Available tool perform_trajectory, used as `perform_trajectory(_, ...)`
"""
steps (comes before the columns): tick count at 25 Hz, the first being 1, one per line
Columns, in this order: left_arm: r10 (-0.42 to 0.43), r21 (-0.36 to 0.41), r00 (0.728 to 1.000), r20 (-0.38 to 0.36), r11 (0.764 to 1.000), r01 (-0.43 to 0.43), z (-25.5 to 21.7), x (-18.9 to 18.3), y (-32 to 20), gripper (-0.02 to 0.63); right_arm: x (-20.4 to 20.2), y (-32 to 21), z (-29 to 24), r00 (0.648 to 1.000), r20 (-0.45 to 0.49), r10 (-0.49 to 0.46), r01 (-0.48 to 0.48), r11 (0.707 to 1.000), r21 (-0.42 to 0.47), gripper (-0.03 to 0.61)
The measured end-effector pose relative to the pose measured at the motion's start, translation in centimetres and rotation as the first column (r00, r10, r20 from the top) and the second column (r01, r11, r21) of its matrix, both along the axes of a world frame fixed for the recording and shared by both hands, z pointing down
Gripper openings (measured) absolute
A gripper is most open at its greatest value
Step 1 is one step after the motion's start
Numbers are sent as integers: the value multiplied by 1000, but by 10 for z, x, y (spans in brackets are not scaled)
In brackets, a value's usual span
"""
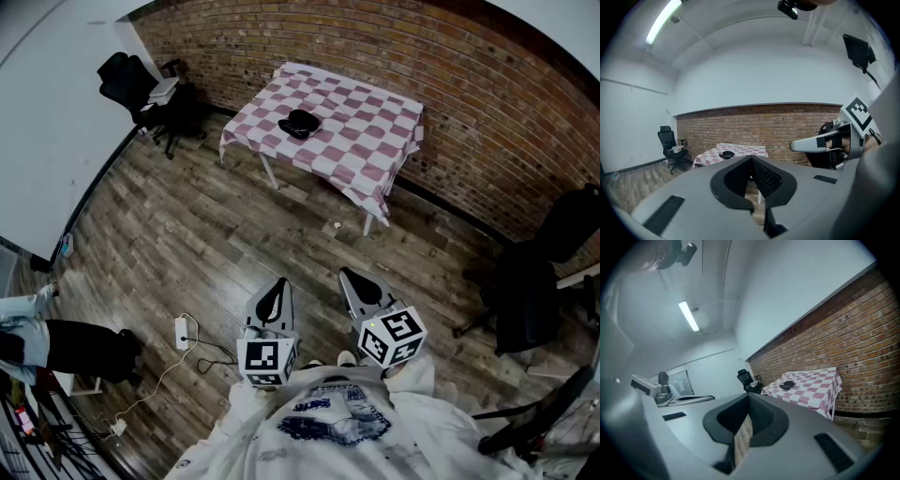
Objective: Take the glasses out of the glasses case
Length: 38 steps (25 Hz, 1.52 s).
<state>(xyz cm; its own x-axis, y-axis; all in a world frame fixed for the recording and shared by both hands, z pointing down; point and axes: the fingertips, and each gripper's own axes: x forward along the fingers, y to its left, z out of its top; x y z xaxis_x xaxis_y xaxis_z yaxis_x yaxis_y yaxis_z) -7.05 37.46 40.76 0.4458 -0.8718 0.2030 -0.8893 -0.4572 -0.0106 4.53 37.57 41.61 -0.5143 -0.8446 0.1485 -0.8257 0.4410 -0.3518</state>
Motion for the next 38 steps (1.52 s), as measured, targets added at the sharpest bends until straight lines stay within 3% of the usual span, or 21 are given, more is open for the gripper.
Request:
perform_trajectory(7, -15, 2, 1000, 4, 1000, 15, -4, 14, 38, 9, 6, 35, -7, 1000, -7, -31, 31, 1000, 7, 14)
perform_trajectory(14, -48, 2, 998, 29, 999, 48, -4, 22, 59, 9, 12, 48, -3, 996, 49, -75, 75, 997, -2, 14)
perform_trajectory(21, -122, -23, 990, 74, 992, 124, -1, 10, 81, 9, 2, 55, -3, 986, 82, -143, 144, 990, -3, 14)
perform_trajectory(28, -180, 23, 981, 67, 984, 179, -12, -10, 81, 9, -21, 54, -7, 976, 80, -201, 200, 979, 27, 14)
perform_trajectory(38, -151, 12, 988, 30, 989, 151, 0, -22, 32, 9, -32, 14, 5, 983, 40, -177, 177, 984, 2, 14)
